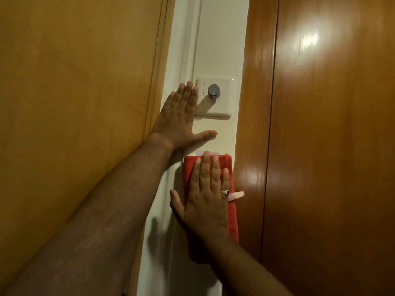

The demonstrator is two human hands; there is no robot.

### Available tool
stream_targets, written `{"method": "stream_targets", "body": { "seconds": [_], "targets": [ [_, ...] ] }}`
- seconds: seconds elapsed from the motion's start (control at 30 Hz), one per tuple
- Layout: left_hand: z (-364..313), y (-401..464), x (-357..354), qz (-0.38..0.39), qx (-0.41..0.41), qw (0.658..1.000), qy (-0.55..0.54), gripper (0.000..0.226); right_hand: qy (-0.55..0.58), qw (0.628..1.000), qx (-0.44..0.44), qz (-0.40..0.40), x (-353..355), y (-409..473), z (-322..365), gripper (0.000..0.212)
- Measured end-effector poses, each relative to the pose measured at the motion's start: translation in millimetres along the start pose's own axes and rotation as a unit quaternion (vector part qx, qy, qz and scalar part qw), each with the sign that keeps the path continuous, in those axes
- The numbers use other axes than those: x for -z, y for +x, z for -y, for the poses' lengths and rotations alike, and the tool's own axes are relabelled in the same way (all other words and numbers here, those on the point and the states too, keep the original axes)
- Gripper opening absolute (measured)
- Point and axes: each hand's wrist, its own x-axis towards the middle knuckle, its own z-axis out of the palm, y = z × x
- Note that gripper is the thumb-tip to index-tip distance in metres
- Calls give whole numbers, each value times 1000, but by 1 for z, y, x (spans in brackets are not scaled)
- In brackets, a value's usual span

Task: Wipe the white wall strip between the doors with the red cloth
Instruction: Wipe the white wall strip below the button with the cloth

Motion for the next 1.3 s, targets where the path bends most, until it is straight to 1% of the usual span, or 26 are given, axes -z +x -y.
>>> {"method": "stream_targets", "body": {
  "seconds": [0.1,0.13,0.23,0.3,0.37,0.4,0.5,0.6,0.67,0.73,0.83,0.9,0.97,1.03,1.1,1.13,1.17,1.2,1.23,1.27,1.3],
  "targets": [
    [-1,0,0,2,-2,1000,-2,119,-33,990,137,17,-2,-7,-16,82],
    [-2,0,0,1,-2,1000,-2,119,-40,984,171,18,-2,-7,-23,80],
    [-2,0,1,-1,0,1000,-1,117,-50,971,232,27,1,-5,-37,78],
    [-1,0,0,-3,1,1000,-2,117,-51,968,245,33,1,-5,-42,80],
    [-1,0,0,-4,1,1000,-5,117,-48,973,224,22,-1,-5,-41,81],
    [-1,0,-1,-5,1,1000,-6,117,-41,979,200,9,-2,-6,-39,81],
    [0,0,-5,-7,7,1000,-12,118,8,998,69,-11,-1,-7,-28,81],
    [-1,-1,-6,-15,12,1000,-20,116,68,994,-77,-27,5,-3,-14,85],
    [-2,-2,-8,-19,11,999,-24,115,64,990,-120,-32,6,1,-3,87],
    [-2,-2,-10,-22,10,999,-28,114,34,993,-106,-27,5,4,2,89],
    [-1,-1,-12,-32,12,999,-27,114,-13,999,-34,-6,3,3,0,88],
    [-1,1,-12,-34,12,999,-24,115,-16,1000,-6,9,5,3,-3,85],
    [-2,2,-11,-27,14,999,-25,116,31,999,-8,20,9,4,-5,77],
    [-2,2,-3,-4,21,999,-42,116,110,994,-8,26,15,6,-9,69],
    [-6,-2,4,26,55,994,-88,108,201,979,-20,32,19,4,-14,66],
    [-11,-9,8,28,88,987,-128,99,228,973,-34,25,24,2,-17,68],
    [-18,-21,10,15,133,974,-181,88,234,971,-55,13,27,0,-19,70],
    [-27,-38,11,-18,188,952,-243,77,224,971,-87,-3,30,-3,-21,74],
    [-38,-59,9,-64,246,919,-300,67,207,970,-130,-20,32,-6,-23,77],
    [-50,-84,5,-109,307,880,-345,60,192,964,-181,-35,35,-9,-25,79],
    [-64,-110,3,-136,359,844,-374,58,184,954,-232,-42,38,-11,-28,81]
  ]
}}
